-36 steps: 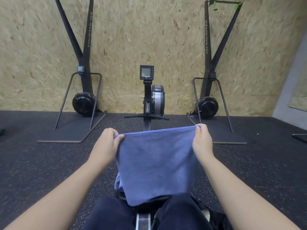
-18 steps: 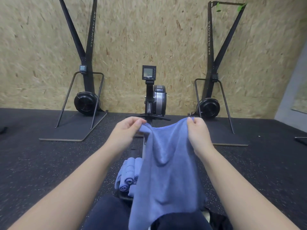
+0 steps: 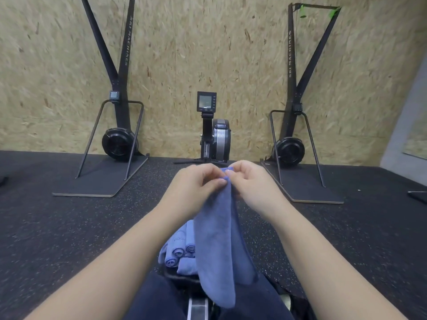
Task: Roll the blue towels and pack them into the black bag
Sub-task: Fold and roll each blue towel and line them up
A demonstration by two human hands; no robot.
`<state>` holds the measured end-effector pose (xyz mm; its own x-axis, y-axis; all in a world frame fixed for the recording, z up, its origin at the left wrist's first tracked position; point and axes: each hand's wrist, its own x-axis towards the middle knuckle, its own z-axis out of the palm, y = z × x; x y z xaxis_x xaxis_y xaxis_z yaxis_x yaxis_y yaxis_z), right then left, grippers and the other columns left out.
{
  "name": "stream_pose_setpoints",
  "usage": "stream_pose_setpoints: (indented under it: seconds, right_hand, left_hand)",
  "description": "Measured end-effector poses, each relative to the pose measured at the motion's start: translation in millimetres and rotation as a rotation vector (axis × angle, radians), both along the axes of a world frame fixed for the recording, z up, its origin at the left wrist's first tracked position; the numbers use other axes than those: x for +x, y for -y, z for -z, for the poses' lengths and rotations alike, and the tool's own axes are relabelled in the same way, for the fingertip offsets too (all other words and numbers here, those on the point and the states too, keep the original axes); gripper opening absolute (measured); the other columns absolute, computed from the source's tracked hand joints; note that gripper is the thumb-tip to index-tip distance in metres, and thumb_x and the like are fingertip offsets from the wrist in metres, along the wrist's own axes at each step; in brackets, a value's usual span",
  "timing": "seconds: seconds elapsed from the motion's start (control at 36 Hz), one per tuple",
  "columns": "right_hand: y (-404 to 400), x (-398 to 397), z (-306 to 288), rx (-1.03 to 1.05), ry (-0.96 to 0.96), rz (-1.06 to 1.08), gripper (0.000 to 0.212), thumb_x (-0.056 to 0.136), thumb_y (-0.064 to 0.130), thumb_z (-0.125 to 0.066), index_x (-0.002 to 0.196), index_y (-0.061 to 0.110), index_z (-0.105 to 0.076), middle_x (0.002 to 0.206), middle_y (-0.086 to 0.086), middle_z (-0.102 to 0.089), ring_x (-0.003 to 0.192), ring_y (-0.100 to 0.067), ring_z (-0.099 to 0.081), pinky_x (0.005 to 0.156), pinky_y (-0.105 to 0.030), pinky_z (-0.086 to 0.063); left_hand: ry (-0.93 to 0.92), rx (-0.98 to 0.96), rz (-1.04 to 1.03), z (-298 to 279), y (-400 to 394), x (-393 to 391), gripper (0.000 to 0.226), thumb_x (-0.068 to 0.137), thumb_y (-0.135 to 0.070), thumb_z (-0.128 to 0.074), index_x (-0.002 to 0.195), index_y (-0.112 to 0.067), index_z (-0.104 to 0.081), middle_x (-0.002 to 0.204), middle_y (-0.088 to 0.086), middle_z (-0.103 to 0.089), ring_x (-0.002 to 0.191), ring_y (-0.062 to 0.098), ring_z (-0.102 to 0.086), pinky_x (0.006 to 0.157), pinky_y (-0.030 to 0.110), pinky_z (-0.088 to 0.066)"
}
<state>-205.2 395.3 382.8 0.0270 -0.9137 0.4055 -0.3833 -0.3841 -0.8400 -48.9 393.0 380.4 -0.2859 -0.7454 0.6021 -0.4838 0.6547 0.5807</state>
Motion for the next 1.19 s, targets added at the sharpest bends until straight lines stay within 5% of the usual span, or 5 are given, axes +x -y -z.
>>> stream_pose_setpoints:
  seconds: [0.19, 0.56, 0.83, 1.08, 1.19]
  right_hand:
    - [-5.2, 6.6, 2.1, -0.011, -0.01, -0.03, 0.014, 0.093, 0.019, -0.05, 0.084, 0.024, -0.058, 0.061, 0.012, -0.061, 0.063, -0.012, -0.052, 0.068, -0.036, -0.044]
    - [-22.5, 7.4, -4.9, -0.112, -0.123, -0.017, 0.01, 0.096, 0.023, -0.05, 0.088, 0.022, -0.056, 0.066, 0.01, -0.06, 0.059, -0.004, -0.049, 0.062, -0.03, -0.04]
    - [-21.5, 4.9, -5.7, -0.167, -0.054, -0.111, 0.01, 0.091, 0.032, -0.061, 0.089, 0.023, -0.056, 0.079, 0.008, -0.071, 0.067, -0.002, -0.059, 0.066, -0.026, -0.046]
    - [-6.7, -4.9, 3.8, -0.114, 0.022, -0.106, 0.015, 0.096, 0.012, -0.055, 0.087, 0.024, -0.057, 0.077, 0.009, -0.07, 0.073, -0.005, -0.059, 0.075, -0.032, -0.046]
    - [-7.4, -10.2, 2.6, -0.152, 0.027, -0.083, 0.011, 0.098, 0.015, -0.052, 0.092, 0.023, -0.057, 0.08, 0.013, -0.068, 0.077, -0.001, -0.06, 0.078, -0.022, -0.046]
  left_hand:
    - [0.008, -0.16, -0.067, 3.6, 1.7, 3.9, 0.011, 0.077, -0.056, -0.046, 0.076, -0.047, -0.052, 0.087, -0.019, -0.053, 0.09, 0.014, -0.051, 0.085, 0.048, -0.044]
    - [-0.053, -0.124, -0.113, -4.5, -0.1, 5.0, 0.019, 0.086, -0.035, -0.064, 0.071, -0.038, -0.051, 0.081, -0.019, -0.057, 0.084, -0.004, -0.053, 0.089, 0.045, -0.044]
    - [-0.206, -0.021, -0.077, -8.0, 1.6, 6.2, 0.023, 0.075, -0.029, -0.078, 0.065, -0.023, -0.058, 0.057, -0.018, -0.055, 0.051, -0.001, -0.046, 0.053, 0.022, -0.036]
    - [-0.029, 0.013, -0.003, 9.5, 6.7, 14.4, 0.017, 0.082, -0.024, -0.072, 0.08, -0.032, -0.058, 0.079, -0.029, -0.061, 0.074, -0.003, -0.055, 0.069, 0.019, -0.038]
    - [0.191, -0.024, -0.023, 16.0, 7.9, 26.0, 0.025, 0.068, -0.062, -0.057, 0.082, -0.042, -0.052, 0.09, -0.025, -0.059, 0.097, 0.004, -0.045, 0.085, 0.029, -0.032]
